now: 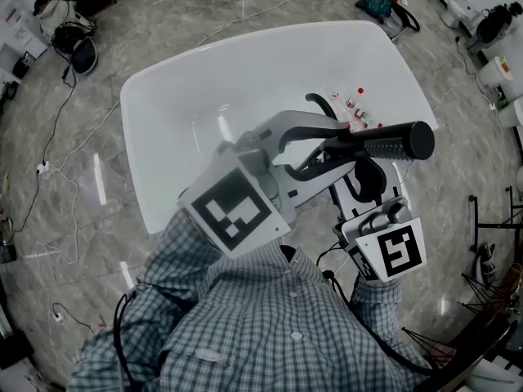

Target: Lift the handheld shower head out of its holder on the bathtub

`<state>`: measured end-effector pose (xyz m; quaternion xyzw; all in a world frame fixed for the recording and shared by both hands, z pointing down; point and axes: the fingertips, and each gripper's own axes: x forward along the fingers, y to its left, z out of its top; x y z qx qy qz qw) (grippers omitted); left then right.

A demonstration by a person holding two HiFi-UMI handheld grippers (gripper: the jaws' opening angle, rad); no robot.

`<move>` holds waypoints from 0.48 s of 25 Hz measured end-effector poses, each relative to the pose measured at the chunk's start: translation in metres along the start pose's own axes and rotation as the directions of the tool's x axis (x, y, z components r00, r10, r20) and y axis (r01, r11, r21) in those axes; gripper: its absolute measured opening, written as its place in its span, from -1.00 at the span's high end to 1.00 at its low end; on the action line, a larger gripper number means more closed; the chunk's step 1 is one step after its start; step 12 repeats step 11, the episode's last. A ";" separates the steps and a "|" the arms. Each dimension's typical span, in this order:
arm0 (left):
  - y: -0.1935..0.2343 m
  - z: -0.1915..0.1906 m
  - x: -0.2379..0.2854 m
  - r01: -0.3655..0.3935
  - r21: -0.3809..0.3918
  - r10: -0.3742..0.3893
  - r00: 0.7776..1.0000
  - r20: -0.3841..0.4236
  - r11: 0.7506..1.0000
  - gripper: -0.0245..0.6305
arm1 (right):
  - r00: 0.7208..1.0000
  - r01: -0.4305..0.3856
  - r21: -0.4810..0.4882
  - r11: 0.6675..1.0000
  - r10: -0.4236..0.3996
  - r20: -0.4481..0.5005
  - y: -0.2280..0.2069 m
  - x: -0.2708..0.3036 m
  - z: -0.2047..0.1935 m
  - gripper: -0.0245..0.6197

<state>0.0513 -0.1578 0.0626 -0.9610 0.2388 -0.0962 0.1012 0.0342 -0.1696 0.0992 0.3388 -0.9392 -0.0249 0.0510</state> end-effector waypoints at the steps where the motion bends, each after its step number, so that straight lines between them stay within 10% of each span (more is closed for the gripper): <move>1: -0.001 0.000 -0.001 -0.001 0.001 0.001 1.000 0.000 1.000 0.55 | 1.000 -0.001 0.001 1.000 0.001 0.001 0.001 -0.001 0.000 0.55; 12: 0.004 -0.002 0.002 -0.004 -0.015 0.004 1.000 -0.002 1.000 0.55 | 1.000 -0.021 0.003 1.000 0.021 -0.010 -0.003 0.003 -0.001 0.55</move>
